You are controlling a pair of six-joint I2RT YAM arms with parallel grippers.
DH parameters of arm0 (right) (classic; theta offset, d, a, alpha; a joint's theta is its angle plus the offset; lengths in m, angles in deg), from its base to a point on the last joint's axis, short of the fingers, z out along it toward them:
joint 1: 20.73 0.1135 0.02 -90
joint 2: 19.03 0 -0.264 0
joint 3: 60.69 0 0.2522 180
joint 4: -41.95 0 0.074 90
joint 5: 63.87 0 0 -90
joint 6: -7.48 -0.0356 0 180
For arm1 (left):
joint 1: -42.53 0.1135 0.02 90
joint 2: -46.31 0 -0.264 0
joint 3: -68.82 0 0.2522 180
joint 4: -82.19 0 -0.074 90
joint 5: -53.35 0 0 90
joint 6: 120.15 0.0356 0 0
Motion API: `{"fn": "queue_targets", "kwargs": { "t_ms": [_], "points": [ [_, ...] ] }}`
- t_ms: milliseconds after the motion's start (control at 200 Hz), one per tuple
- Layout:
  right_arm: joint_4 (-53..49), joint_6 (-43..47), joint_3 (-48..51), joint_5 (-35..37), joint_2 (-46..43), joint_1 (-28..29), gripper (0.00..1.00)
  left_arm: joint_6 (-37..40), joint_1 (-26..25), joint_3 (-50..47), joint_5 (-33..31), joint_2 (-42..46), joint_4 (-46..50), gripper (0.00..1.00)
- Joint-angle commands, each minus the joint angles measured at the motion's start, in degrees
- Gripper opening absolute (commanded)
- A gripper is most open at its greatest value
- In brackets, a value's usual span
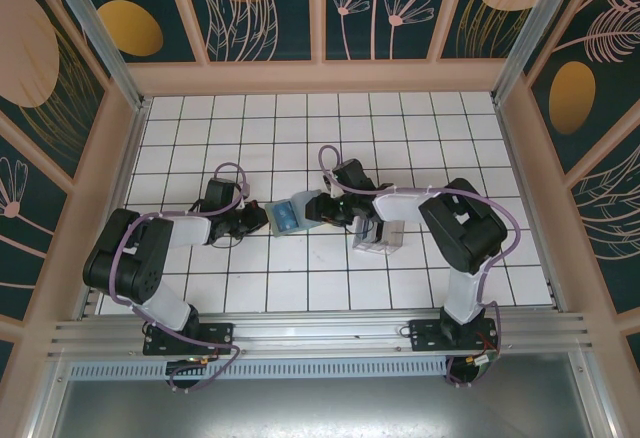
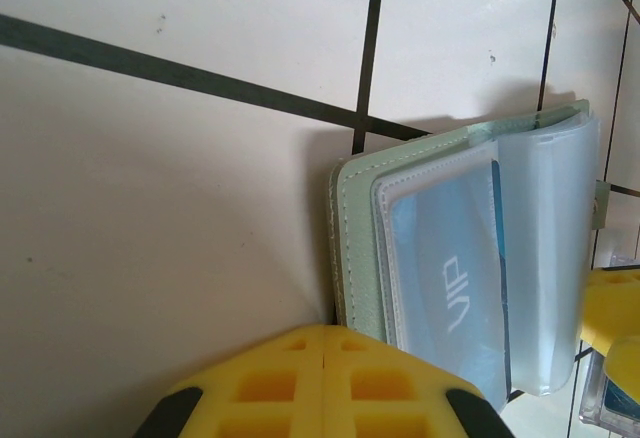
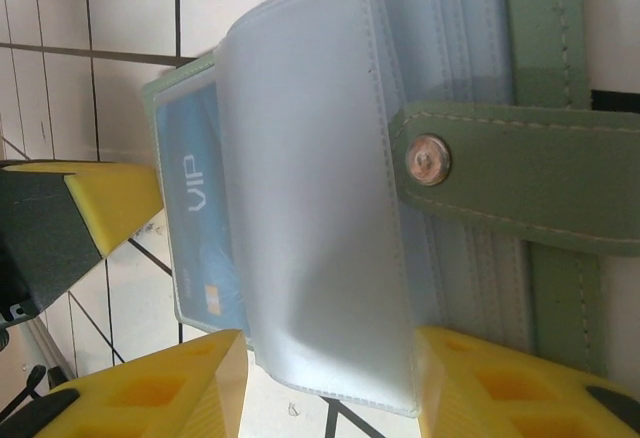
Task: Put the credit cards into the card holder
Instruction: Flip over the card slot in the card holder.
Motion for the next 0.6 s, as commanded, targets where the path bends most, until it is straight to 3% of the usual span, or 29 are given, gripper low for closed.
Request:
{"fn": "queue_targets", "kwargs": {
  "t_ms": [0, 380, 596],
  "points": [
    [1.2, 0.3, -0.6, -2.0, -0.6, 0.5, 0.46, -0.1, -1.1, -1.7, -1.3, -1.9, 3.7, 0.02],
    [1.3, 4.5, -1.0, -2.4, -4.9, 1.1, 0.43, 2.5, -1.1, 0.5, -2.6, -1.1, 7.3, 0.03],
    [2.6, 6.0, -3.7, -5.0, -1.6, 2.5, 0.43, 1.0, -1.0, 0.7, -1.5, 1.8, 6.6, 0.04]
  ]
}}
